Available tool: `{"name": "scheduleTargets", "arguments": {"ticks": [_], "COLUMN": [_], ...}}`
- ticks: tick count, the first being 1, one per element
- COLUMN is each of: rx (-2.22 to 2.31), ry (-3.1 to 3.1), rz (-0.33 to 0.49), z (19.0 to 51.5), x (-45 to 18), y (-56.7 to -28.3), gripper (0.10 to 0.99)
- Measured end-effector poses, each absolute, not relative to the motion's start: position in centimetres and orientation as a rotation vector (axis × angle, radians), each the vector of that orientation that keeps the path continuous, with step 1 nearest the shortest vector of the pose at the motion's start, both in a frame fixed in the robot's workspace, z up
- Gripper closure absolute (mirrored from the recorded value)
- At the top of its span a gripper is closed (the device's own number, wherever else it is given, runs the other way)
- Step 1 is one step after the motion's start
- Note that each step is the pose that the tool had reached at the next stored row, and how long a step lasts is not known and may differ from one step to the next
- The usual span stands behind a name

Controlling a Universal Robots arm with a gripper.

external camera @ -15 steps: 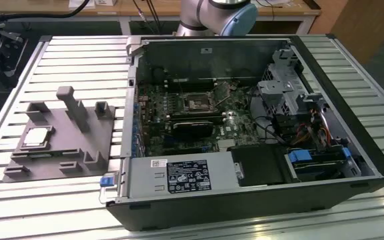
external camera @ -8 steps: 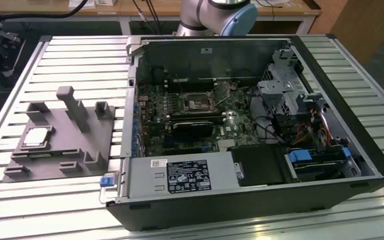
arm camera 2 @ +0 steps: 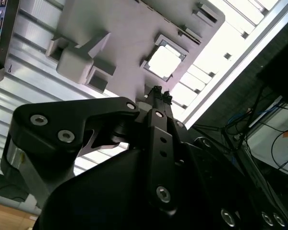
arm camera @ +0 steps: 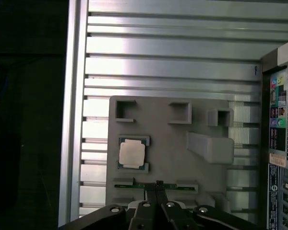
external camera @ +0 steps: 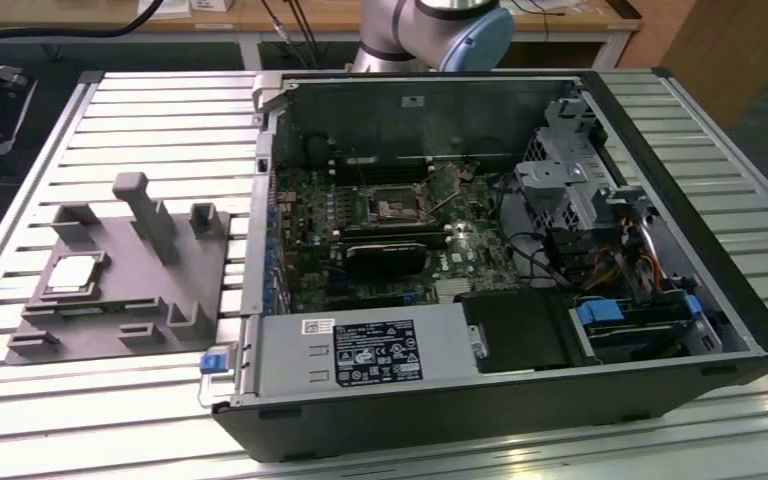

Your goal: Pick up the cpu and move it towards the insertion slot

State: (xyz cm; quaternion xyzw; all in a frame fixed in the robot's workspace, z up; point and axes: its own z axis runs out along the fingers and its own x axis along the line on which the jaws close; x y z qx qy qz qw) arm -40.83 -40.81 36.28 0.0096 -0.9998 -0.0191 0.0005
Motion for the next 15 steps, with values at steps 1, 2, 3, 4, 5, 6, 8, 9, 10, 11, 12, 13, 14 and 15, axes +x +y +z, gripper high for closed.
{"name": "scheduleTargets", "arguments": {"ticks": [1,2,3,4,5,6,8,9,10,11,12,13,14,15], "rx": [0.03,0.03,0.03,0.03,0.03,0.03,0.03,0.03,0.03,0.03,0.03,0.03,0.03,0.03], "ry": [-3.14,-3.14,-3.14,-3.14,-3.14,-3.14,-3.14,-3.14,-3.14,-3.14,-3.14,-3.14,-3.14,-3.14], "rz": [-0.06,-0.06,-0.06,-0.06,-0.06,-0.06,-0.06,-0.06,-0.06,-0.06,-0.06,-0.06,-0.06,-0.06], "z": [36.3,36.3,36.3,36.2,36.2,36.2,36.2,36.2,36.2,36.1,36.1,36.1,36.1,36.0], "x": [-40.9,-41.0,-41.1,-41.2,-41.3,-41.4,-41.6,-41.7,-41.8,-41.8,-41.9,-42.0,-42.0,-42.0], "y": [-40.8,-40.8,-40.8,-40.8,-40.8,-40.8,-40.8,-40.8,-40.8,-40.8,-40.8,-40.8,-40.8,-40.8], "gripper": [0.98,0.98,0.98,0.98,0.98,0.98,0.98,0.98,0.98,0.98,0.98,0.98,0.98,0.98]}}
